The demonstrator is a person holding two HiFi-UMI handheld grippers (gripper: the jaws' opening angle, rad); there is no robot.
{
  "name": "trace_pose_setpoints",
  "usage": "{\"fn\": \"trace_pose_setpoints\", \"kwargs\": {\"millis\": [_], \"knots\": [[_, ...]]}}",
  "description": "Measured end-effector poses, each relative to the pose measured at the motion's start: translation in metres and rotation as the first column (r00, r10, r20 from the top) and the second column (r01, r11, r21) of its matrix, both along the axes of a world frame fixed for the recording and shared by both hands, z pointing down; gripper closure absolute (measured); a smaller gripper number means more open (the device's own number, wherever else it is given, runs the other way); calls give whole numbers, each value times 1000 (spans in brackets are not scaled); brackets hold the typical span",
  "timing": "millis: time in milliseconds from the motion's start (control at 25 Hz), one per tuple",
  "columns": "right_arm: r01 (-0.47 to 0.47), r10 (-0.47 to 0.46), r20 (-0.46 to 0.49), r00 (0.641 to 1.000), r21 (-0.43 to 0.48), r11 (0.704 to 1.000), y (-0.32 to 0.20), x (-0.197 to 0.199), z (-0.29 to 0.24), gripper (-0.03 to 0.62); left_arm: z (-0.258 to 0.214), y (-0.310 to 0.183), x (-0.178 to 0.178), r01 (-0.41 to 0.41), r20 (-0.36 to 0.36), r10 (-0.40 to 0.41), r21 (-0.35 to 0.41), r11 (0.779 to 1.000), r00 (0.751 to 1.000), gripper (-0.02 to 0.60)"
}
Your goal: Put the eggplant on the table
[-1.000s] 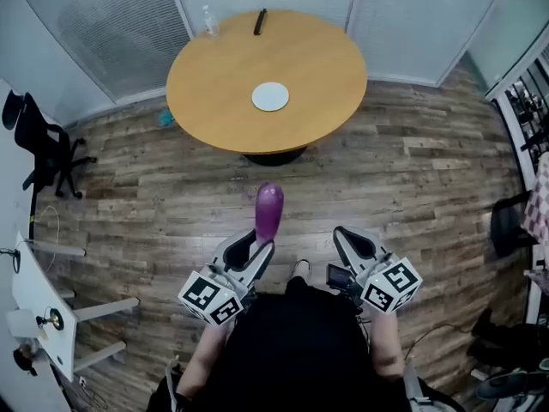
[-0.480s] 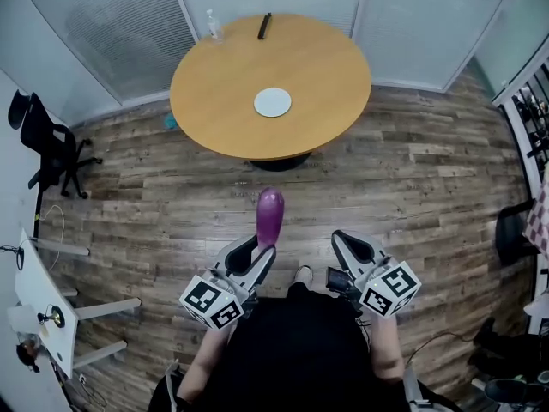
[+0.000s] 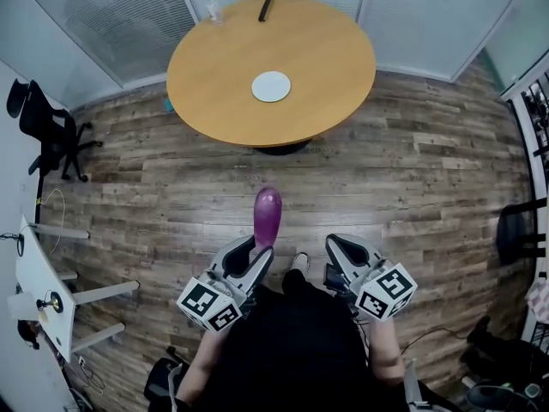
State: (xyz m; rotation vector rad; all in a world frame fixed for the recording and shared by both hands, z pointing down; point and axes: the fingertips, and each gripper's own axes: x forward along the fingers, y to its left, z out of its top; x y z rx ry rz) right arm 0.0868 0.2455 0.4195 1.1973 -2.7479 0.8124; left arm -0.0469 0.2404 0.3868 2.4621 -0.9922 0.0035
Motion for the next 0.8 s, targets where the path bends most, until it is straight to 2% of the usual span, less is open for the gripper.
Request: {"fn": "trace_pose_setpoints", "kwargs": {"millis": [240,440,600,800], "knots": [[-11,12,17,1000,-44,999,-5,-3,10,577,9,-5,-14,22,12,-22,-31,999,1000,426],[-18,18,11,1000,-43,999,-15,-12,7,577,11,-19,-24,2,35,-1,-25,1000,999,426],[-72,72,-1,997,-58,996,-27,-10,9,577,12,-42,-32,-6,11,7,-34,999,1000,426],[-112,111,-26,994,-51,992,-53,-8,2,577,0,-82,-32,-38,-7,38,-3,999,999,426]]}}
